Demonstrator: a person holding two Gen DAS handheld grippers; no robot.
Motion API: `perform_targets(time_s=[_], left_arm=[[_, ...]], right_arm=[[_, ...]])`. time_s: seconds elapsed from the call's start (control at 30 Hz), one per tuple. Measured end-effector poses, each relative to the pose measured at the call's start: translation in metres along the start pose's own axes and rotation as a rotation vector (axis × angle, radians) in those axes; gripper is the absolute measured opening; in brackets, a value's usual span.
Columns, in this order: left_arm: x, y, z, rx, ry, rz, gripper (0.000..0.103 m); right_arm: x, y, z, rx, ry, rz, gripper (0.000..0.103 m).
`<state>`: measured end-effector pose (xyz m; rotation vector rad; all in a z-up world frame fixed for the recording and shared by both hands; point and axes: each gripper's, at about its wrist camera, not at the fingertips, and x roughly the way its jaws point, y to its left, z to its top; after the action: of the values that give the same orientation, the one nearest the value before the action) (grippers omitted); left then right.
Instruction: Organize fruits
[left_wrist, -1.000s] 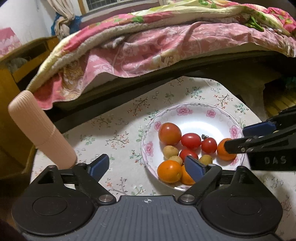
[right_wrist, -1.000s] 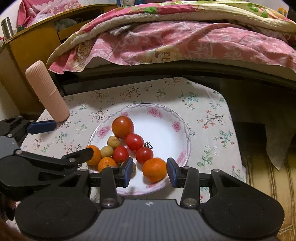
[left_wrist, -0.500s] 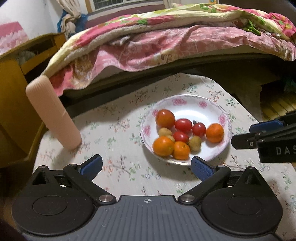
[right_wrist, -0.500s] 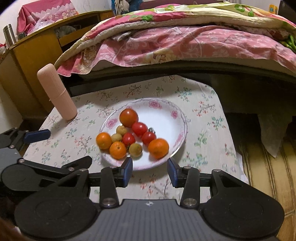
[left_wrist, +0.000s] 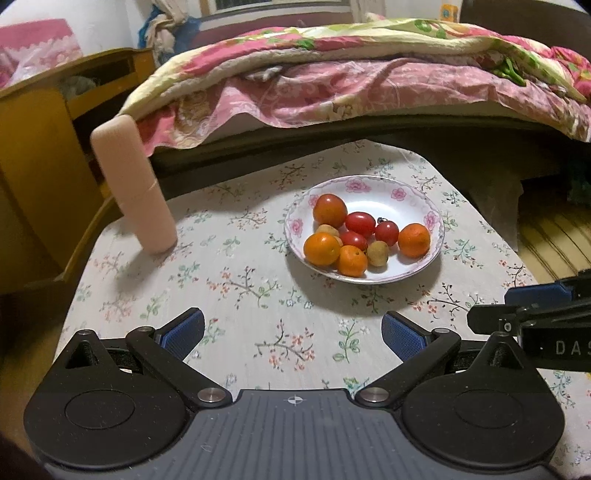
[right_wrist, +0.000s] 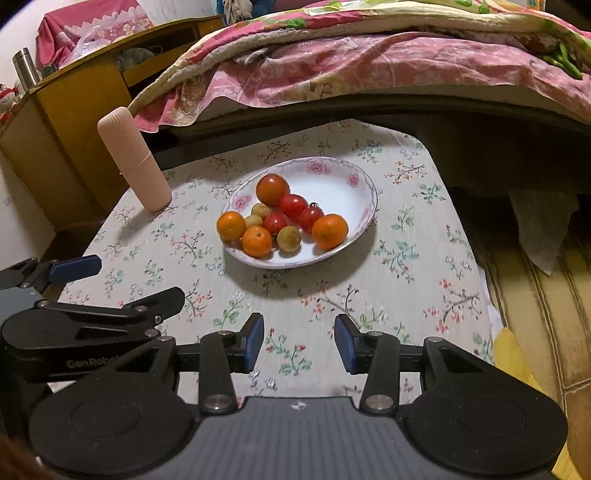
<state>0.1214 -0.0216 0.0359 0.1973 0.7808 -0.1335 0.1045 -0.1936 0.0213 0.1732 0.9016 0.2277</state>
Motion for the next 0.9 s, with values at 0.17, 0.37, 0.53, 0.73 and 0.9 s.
perform_targets(time_s=[0.17,0.37,0.53,0.73,0.9], left_arm=[[-0.012,-0.002,-0.01,-0.017,0.002,0.006,0.103],[-0.026,-0.003,-0.02,-0.031,0.004,0.004,0.103],[-0.035,-0.004,-0.029,-0.033,0.008,-0.001,0.103],[-0.043,-0.004,-0.04,-0.037,0.021,-0.001,0.103],[-0.048,-0.006,-0.052,-0.04,0.046,0.002,0.103]], right_arm=[[-0.01,0.006,-0.012,0.004,0.002,0.012,0.045],[-0.02,0.011,-0.024,0.001,-0.003,0.01,0.047],[-0.03,0.014,-0.034,0.008,-0.008,0.013,0.047],[-0.035,0.018,-0.041,0.007,-0.005,0.012,0.047],[-0.041,0.025,-0.058,-0.004,0.011,0.001,0.047]])
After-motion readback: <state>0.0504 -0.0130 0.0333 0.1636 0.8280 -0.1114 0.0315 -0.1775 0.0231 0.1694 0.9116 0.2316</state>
